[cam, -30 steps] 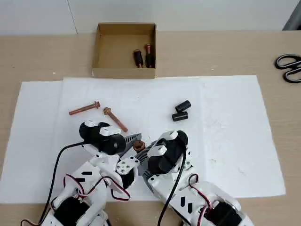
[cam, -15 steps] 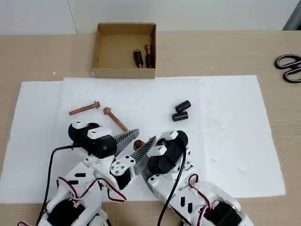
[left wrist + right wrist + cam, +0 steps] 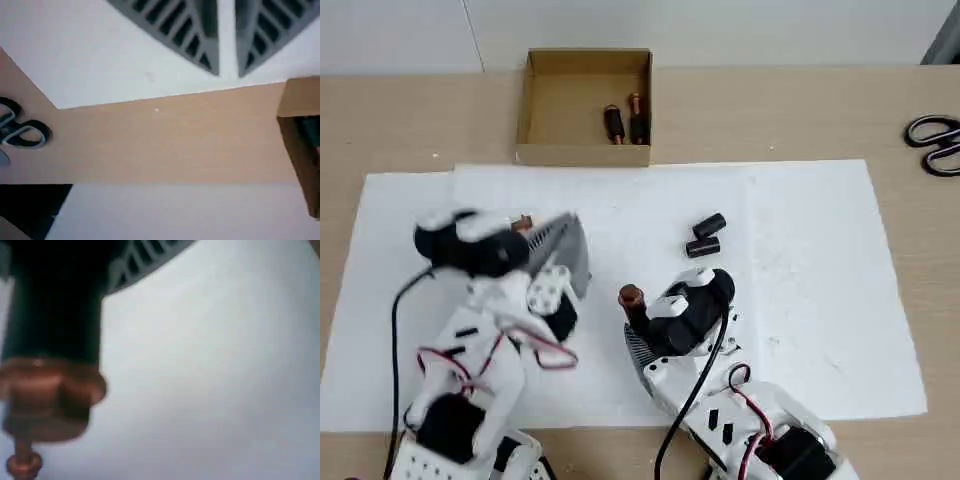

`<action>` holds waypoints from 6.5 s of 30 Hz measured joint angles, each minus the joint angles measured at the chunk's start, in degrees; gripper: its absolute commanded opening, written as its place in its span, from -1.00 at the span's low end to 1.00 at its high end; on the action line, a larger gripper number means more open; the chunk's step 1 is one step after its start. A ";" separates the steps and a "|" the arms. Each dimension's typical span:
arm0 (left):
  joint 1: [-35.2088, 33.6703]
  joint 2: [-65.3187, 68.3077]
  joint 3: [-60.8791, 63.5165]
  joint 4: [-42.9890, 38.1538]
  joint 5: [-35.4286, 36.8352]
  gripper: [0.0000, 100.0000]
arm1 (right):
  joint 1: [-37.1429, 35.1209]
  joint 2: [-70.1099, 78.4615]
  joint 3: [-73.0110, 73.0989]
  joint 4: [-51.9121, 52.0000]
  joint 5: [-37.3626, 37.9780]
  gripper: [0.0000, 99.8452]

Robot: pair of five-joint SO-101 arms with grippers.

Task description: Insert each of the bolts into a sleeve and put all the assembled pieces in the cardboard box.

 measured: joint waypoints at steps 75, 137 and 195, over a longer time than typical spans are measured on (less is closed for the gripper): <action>-12.66 41.93 -24.00 8.09 4.22 -0.99 | 21.27 181.10 -150.86 -29.36 4.84 -0.96; -12.66 41.93 -24.00 11.78 4.22 -0.99 | 26.11 126.42 -119.47 34.99 23.47 -0.59; -10.20 77.63 -58.29 49.67 26.55 -0.58 | 29.71 77.63 -56.53 26.73 29.45 -0.59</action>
